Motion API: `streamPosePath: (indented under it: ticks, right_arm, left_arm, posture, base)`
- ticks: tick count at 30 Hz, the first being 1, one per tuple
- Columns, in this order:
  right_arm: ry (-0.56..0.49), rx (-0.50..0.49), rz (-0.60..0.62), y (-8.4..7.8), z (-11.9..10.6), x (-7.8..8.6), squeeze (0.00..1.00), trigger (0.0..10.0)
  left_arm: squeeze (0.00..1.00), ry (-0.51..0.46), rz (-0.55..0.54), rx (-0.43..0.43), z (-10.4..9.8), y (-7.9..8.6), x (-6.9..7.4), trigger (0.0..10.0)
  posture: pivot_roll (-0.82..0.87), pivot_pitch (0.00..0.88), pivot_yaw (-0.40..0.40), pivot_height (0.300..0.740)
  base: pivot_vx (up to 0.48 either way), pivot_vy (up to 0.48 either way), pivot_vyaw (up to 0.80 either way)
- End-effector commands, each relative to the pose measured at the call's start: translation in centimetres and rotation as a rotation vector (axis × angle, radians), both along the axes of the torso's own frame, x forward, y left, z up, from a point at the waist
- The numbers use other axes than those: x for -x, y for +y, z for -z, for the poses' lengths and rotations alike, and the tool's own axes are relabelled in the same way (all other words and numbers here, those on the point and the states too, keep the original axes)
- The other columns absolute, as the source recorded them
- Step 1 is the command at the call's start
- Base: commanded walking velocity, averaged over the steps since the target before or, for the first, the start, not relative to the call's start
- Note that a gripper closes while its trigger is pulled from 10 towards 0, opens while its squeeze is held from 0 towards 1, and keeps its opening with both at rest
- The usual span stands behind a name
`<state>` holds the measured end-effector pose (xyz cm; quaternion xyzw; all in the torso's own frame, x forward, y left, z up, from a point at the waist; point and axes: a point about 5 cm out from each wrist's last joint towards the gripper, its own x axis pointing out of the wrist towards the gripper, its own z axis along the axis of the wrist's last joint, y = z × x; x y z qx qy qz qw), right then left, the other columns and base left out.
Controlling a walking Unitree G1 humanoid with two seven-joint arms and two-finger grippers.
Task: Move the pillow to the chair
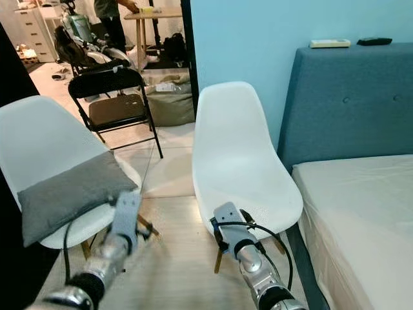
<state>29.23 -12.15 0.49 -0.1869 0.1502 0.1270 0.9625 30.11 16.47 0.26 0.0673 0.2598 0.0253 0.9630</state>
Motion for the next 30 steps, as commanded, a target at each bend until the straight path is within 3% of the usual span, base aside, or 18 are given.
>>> streamPosePath:
  ticks: [1, 3, 5, 7, 9, 11, 15, 19, 30]
  right_arm:
    - [0.047, -0.023, 0.023, -0.1, 0.6, 0.4, 0.00, 10.0]
    - [0.084, -0.042, 0.049, -0.4, 1.1, 0.8, 0.00, 10.0]
    - [0.165, -0.096, 0.110, -1.0, 2.2, 1.5, 0.00, 10.0]
    - [0.192, -0.109, 0.170, -1.7, 2.6, 1.9, 0.00, 10.0]
    - [0.216, -0.138, 0.223, -2.2, 2.9, 2.2, 0.00, 10.0]
    - [0.230, -0.140, 0.221, -2.1, 3.1, 2.3, 0.00, 10.0]
    - [0.461, -0.043, 0.066, -0.9, 5.6, 4.9, 0.00, 10.0]
    - [0.542, -0.042, 0.056, -0.9, 6.2, 5.7, 0.00, 10.0]
    - [0.547, -0.030, 0.024, -0.6, 6.0, 5.3, 0.00, 10.0]
  left_arm:
    - [0.00, 0.017, 0.005, 0.006, 0.3, 0.1, 0.3, 10.0]
    - [0.00, 0.088, 0.043, -0.008, 1.6, -0.4, 1.3, 10.0]
    - [0.00, 0.147, 0.123, -0.086, 3.0, -0.9, 2.8, 10.0]
    - [0.00, 0.166, 0.102, -0.033, 3.6, -1.4, 3.5, 10.0]
    - [0.00, 0.240, 0.002, 0.040, 4.4, -1.3, 4.4, 10.0]
    - [0.00, 0.249, -0.017, 0.046, 4.6, -1.2, 4.6, 10.0]
    - [0.00, 0.265, -0.046, 0.072, 5.0, -0.9, 5.1, 10.0]
    - [0.00, 0.259, -0.043, 0.032, 5.0, -0.4, 5.3, 10.0]
    - [0.00, 0.259, -0.069, 0.038, 5.0, -0.5, 5.2, 10.0]
  posture:
    - [0.05, 0.000, 0.024, 0.740]
    - [0.05, 0.000, 0.022, 0.740]
    - [0.04, 0.000, 0.022, 0.740]
    - [0.04, 0.000, 0.025, 0.740]
    - [0.05, 0.000, 0.033, 0.740]
    - [0.04, 0.000, 0.034, 0.740]
    - [0.05, 0.000, 0.027, 0.740]
    - [0.06, 0.000, 0.024, 0.740]
    - [0.05, 0.000, 0.026, 0.740]
  base:
    - [0.000, 0.000, 0.00]
    - [0.000, 0.000, 0.00]
    - [0.000, 0.000, 0.00]
    - [0.000, 0.000, 0.00]
    - [0.000, 0.000, 0.00]
    - [0.000, 0.000, 0.00]
    - [0.000, 0.000, 0.00]
    - [0.000, 0.000, 0.00]
    - [0.000, 0.000, 0.00]
